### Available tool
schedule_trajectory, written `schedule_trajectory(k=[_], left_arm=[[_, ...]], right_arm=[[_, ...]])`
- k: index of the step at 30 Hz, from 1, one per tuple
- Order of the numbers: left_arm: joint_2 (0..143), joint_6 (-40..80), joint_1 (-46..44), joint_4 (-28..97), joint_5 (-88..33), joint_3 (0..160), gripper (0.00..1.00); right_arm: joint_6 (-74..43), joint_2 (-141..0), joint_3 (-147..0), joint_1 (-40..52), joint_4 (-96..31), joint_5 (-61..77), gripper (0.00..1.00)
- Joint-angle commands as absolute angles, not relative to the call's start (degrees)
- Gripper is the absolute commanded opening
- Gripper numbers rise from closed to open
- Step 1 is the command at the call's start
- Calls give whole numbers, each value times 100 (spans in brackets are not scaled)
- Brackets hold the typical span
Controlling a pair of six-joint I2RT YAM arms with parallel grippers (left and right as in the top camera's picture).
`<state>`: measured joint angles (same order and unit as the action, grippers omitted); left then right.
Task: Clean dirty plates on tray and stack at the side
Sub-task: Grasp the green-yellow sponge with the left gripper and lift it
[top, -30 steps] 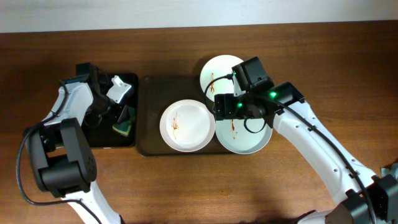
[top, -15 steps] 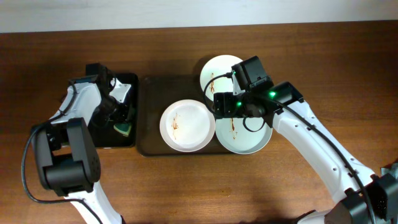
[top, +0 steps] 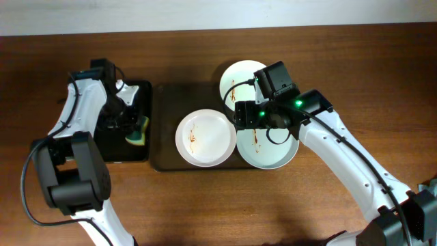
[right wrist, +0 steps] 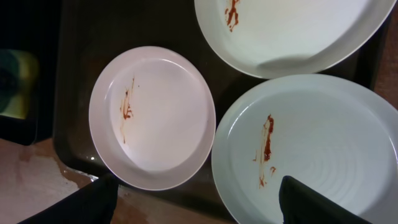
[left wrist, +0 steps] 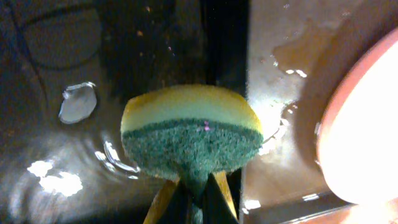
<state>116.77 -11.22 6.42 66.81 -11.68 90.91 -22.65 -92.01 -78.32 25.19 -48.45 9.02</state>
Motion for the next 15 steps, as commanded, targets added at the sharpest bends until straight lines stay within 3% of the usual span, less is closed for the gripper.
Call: schedule_trajectory(k=[1, 4, 7, 12, 15], left_arm=[[11061, -790, 617, 7078, -939, 9636, 1], [10527, -683, 617, 7212, -703, 9725, 1], [10095, -558, 617, 7306, -698, 9723, 1], [10040, -554, 615, 7430, -701, 9723, 1], [10036, -462, 609, 7459, -725, 9723, 1]], right_arm=[[-2303, -9233, -7931, 2550, -4807, 834, 83], [-2333, -9233, -7931, 2550, -4681, 834, 81], [-2777, -9404, -7931, 2550, -4362, 840, 74], [-2797, -10224, -7931, 2550, -3828, 1203, 72], [-2663, -10676, -7931, 2556, -3306, 1313, 66]])
